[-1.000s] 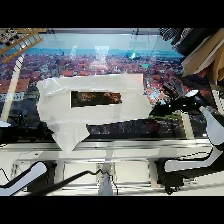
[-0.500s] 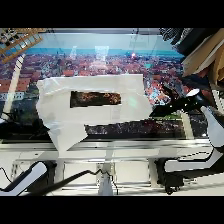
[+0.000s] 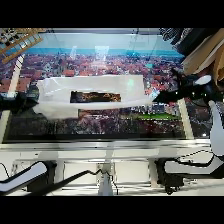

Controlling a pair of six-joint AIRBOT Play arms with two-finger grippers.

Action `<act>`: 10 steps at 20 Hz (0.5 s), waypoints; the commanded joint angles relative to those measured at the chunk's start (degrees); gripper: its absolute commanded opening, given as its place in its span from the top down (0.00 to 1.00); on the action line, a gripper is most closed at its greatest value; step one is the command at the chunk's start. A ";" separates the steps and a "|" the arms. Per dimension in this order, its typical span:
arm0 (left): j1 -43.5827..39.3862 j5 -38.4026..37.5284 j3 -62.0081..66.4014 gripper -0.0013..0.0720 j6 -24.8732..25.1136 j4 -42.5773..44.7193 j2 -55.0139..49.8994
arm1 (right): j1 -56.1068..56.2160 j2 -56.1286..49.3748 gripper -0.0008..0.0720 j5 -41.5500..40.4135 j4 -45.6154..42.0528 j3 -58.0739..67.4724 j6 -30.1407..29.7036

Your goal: Fold the clothes and pants, and hang the long-sleeved shirts on hangers.

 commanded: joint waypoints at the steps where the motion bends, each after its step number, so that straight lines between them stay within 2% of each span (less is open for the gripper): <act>1: -1.86 2.43 7.45 0.98 -2.27 -8.46 -9.94 | 5.57 -3.43 0.98 -11.34 -1.27 6.45 8.17; 4: -3.58 6.27 12.00 0.98 -3.74 -12.02 -17.57 | 9.31 -10.47 0.98 -18.36 -3.21 13.35 11.85; 7: -3.72 11.47 16.76 0.98 -3.72 -18.97 -23.30 | 9.81 -18.01 0.98 -19.91 -3.34 21.40 13.84; 10: -4.15 15.65 20.94 0.98 -3.72 -22.36 -27.21 | 9.97 -24.98 0.97 -20.02 -3.30 28.81 14.71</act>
